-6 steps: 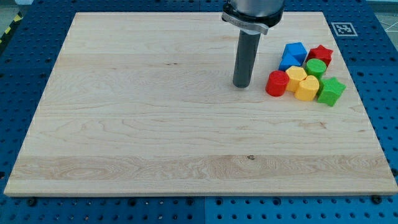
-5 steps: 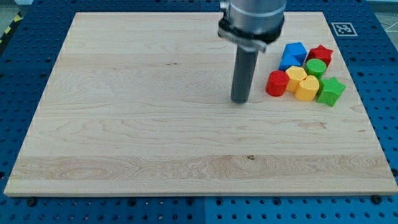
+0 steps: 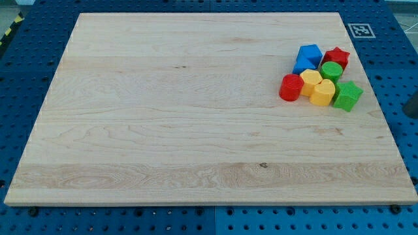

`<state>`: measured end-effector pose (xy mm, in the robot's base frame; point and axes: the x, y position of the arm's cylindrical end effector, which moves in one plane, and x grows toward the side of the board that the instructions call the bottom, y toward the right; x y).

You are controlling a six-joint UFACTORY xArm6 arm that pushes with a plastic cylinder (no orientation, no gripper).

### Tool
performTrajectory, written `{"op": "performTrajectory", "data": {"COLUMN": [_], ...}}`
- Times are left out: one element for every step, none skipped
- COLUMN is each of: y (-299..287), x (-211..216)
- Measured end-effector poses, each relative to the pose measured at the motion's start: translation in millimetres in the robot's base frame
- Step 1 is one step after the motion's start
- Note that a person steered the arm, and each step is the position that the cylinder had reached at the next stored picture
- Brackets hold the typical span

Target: Move the green circle along with blue triangle slightly left

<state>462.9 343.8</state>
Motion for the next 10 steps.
{"op": "performTrajectory", "data": {"y": [-18,-40,-85,-105,-109,-137,-166,-157,-156,-174], "x": [-35,-47,-47,-61,-79,-87,-89,-84,-74,-77]}}
